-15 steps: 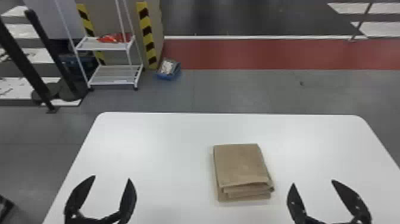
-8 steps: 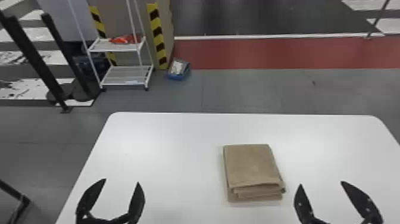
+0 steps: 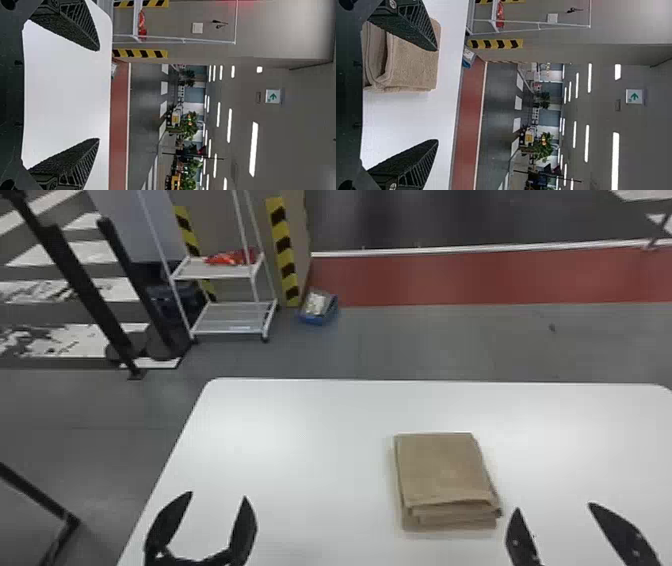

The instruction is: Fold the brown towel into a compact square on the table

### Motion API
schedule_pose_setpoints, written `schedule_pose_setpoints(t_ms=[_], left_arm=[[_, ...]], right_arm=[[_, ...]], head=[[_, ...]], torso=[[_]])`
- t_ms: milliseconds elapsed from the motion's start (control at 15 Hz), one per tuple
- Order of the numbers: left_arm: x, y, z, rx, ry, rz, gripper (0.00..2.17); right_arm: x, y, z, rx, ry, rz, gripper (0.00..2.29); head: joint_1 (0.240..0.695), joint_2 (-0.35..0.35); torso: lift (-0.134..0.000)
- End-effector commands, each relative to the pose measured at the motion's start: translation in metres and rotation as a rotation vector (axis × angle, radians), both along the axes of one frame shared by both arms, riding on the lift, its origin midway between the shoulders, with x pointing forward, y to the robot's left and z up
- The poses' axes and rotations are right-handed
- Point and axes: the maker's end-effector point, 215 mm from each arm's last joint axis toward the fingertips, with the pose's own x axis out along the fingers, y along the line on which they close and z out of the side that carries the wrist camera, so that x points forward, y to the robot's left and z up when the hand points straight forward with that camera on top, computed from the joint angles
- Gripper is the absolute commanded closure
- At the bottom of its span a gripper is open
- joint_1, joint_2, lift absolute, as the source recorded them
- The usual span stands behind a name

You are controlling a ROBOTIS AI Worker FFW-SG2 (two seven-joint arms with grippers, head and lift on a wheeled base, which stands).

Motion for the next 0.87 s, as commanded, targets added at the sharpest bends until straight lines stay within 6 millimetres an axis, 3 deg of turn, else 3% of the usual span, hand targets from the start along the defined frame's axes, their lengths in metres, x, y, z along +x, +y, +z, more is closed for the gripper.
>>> schedule_pose_setpoints(t_ms=[0,200,800], left_arm=[[-0.001,-0.002,0.004,-0.001,-0.010,-0.004,0.07],[-0.004,-0.005,0.012,0.000,-0.021,-0.008,0.07],[-0.004,-0.003,0.010,0.005,-0.015,0.002,0.06]], right_arm=[[-0.003,0.003,-0.001,0.004,0.003,0.004,0.06],[-0.004,0.003,0.000,0.003,-0.001,0.004,0.06],[-0.004,0.019,-0.003,0.020,0.011,0.027,0.07]], head=[[0.695,0.143],[0.695,0.146],[0.695,0.164]], torso=[[0.000],[0.000],[0.000]])
